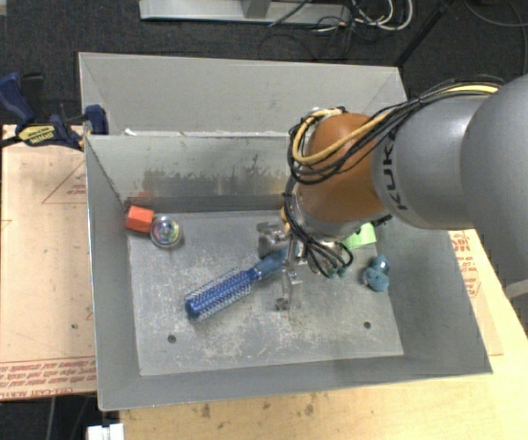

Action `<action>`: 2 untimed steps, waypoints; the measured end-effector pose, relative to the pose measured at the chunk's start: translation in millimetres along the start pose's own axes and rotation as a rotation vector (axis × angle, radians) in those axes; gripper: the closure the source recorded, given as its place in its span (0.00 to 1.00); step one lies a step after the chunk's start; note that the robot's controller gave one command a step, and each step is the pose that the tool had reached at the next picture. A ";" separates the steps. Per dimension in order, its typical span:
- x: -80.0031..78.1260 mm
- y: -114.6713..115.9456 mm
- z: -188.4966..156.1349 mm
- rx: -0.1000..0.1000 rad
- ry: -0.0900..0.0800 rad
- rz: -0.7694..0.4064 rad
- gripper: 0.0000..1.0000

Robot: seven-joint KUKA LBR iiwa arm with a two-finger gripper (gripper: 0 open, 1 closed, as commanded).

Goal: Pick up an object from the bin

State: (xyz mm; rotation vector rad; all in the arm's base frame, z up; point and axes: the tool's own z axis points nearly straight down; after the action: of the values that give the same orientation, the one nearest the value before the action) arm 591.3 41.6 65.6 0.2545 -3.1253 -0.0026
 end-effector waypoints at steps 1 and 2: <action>-2.4 -0.9 -4.9 0.001 -0.008 0.001 1.00; 4.8 2.5 -122.0 0.002 -0.015 0.012 1.00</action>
Offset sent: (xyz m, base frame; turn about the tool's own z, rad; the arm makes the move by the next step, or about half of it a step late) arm 0.0000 0.0000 0.0000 0.0000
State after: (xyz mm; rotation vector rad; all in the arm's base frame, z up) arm 586.9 43.1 187.6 0.2375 -3.1422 -0.0012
